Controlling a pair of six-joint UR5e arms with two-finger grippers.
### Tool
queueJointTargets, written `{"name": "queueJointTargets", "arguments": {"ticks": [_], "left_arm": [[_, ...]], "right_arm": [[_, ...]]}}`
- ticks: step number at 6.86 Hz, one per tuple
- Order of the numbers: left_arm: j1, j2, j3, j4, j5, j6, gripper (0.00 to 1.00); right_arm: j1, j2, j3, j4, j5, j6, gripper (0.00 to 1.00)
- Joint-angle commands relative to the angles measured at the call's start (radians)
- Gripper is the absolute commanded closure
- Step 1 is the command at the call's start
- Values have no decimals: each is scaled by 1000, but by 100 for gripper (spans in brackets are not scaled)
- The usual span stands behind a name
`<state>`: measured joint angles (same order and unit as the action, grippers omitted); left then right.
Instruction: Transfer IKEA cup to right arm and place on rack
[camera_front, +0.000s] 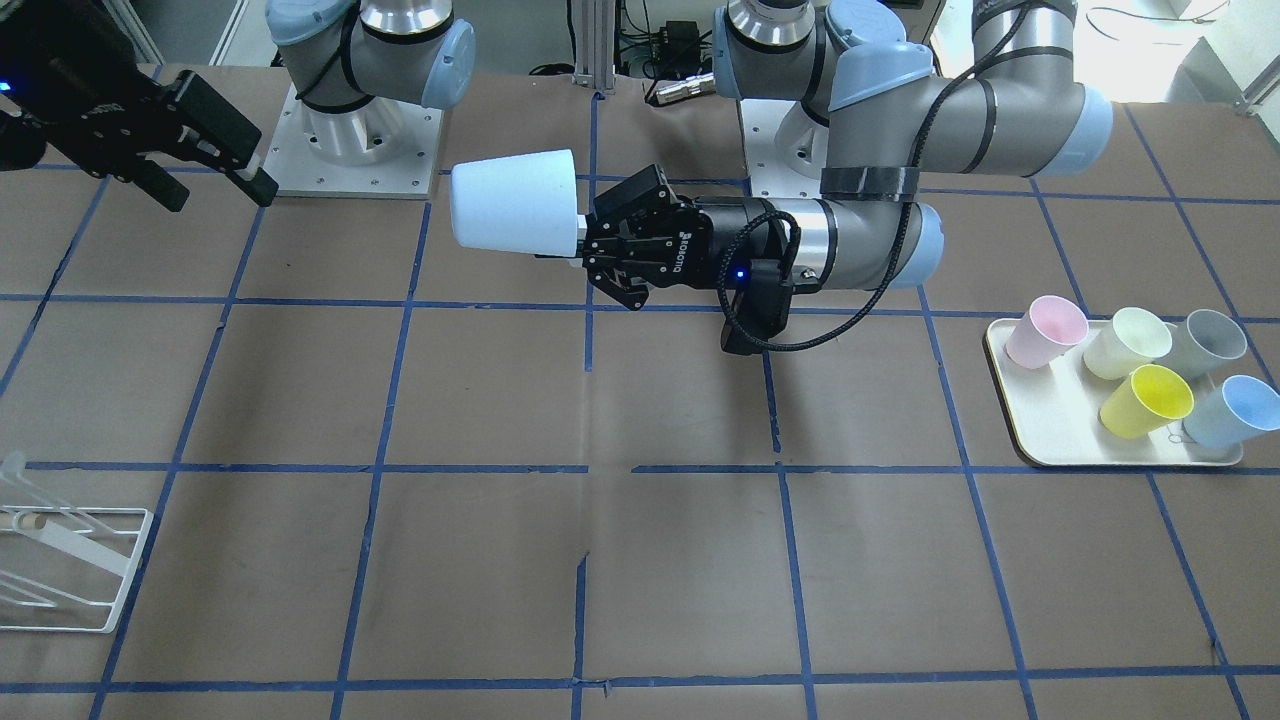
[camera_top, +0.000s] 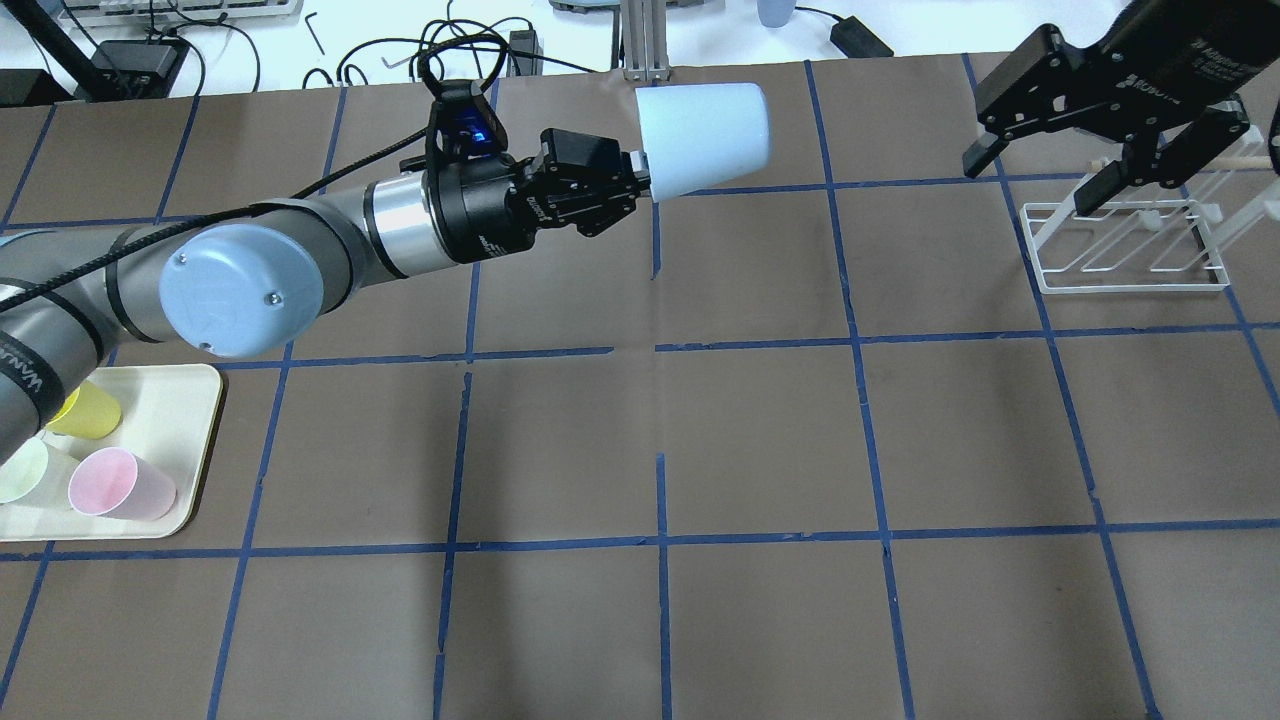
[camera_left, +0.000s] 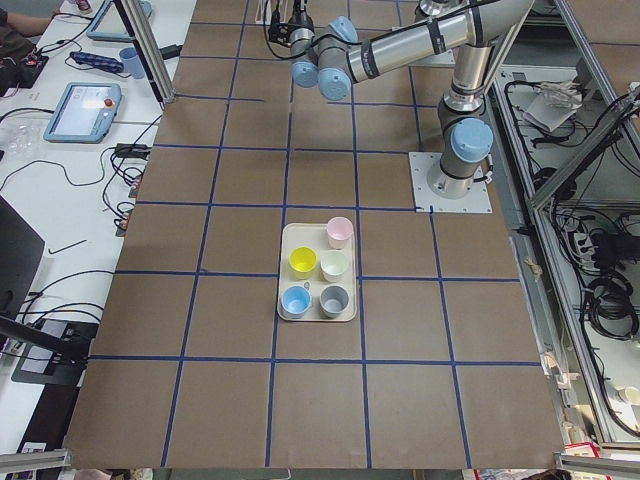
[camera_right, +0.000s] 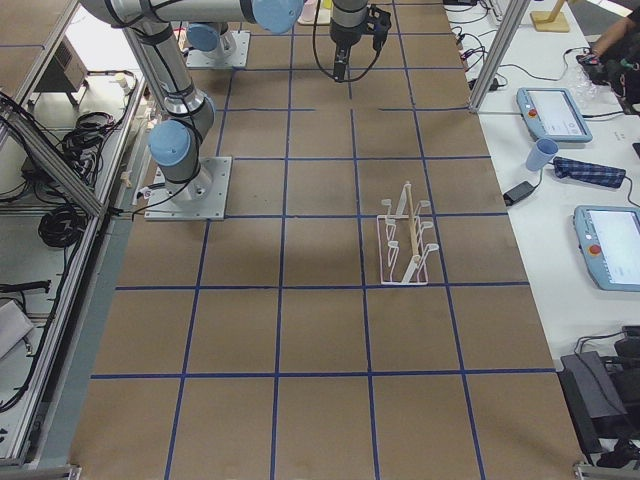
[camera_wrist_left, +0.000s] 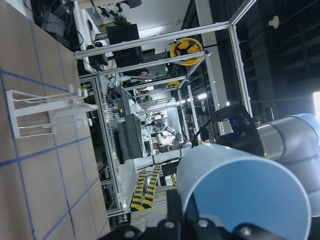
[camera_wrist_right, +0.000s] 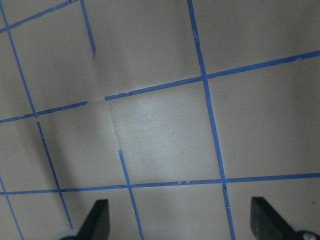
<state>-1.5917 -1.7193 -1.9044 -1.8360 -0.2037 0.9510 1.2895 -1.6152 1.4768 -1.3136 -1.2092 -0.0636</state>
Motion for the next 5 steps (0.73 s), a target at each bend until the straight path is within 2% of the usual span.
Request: {"name": "queueJointTargets", "arguments": {"ticks": [1,3,5], "left_arm": [[-68,0,-30,41,-102,9,100],[-103,-11,-30,46,-140,22,100],[-119,-16,-28,47,-158,23,100]], "right_arm": [[-122,0,-1,121,173,-13,0],[-182,0,2,297,366,-67,0],[-190,0,8,438,515,-68,0]]}}
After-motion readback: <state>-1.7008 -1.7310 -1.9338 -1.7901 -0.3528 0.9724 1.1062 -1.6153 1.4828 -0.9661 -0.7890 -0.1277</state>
